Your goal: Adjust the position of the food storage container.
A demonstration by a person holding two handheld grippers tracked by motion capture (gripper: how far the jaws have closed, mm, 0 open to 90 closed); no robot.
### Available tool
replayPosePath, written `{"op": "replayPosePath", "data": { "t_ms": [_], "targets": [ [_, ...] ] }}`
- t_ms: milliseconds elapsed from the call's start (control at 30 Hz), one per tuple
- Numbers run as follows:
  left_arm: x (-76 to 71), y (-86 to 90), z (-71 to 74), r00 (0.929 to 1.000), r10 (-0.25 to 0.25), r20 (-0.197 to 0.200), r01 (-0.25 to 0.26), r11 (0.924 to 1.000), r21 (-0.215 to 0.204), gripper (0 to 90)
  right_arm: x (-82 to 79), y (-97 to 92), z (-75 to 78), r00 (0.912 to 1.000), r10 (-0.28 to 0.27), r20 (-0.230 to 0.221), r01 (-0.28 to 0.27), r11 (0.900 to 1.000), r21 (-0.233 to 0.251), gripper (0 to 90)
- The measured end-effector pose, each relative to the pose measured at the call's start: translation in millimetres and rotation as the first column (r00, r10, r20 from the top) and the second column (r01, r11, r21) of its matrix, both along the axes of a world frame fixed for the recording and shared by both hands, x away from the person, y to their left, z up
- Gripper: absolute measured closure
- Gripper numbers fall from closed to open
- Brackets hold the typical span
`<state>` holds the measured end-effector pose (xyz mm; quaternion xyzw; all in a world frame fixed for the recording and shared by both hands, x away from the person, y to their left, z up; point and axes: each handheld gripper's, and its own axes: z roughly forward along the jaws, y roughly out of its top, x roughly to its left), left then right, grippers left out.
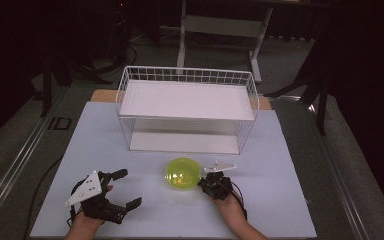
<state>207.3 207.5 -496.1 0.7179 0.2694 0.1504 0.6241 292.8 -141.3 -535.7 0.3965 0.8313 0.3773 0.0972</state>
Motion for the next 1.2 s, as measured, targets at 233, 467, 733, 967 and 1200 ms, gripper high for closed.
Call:
{"op": "replayPosePath", "data": {
  "t_ms": [233, 467, 733, 967, 1200],
  "targets": [
    [0.1, -0.5, -0.2, 1.0000, -0.003, -0.002, 0.003, 1.0000, -0.001, 0.7, 3.4, 10.5, -1.5, 0.9999, 0.013, -0.001, -0.013, 0.9999, 0.004, 90.0],
    [0.2, -0.3, -0.4, 1.0000, -0.001, -0.003, 0.001, 1.0000, -0.002, 0.7, 0.1, -2.2, 3.7, 0.9977, 0.000, 0.067, 0.002, 0.9997, -0.026, 89.9],
    [1.9, -1.7, -1.8, 0.9999, 0.002, -0.016, -0.002, 1.0000, -0.006, 0.7, -19.8, -29.2, 25.5, 0.9899, 0.041, 0.136, -0.039, 0.9991, -0.017, 67.9],
    [1.5, -4.5, -0.8, 0.9997, -0.005, -0.023, 0.004, 0.9999, -0.012, 0.7, -32.0, -41.3, 45.0, 0.9825, 0.121, 0.141, -0.133, 0.9883, 0.075, 19.6],
    [0.5, -9.3, 3.8, 0.9995, -0.018, -0.026, 0.018, 0.9998, -0.008, 0.7, -39.2, -39.8, 63.5, 0.9663, 0.104, 0.235, -0.126, 0.9887, 0.081, 13.5]
  ]
}}
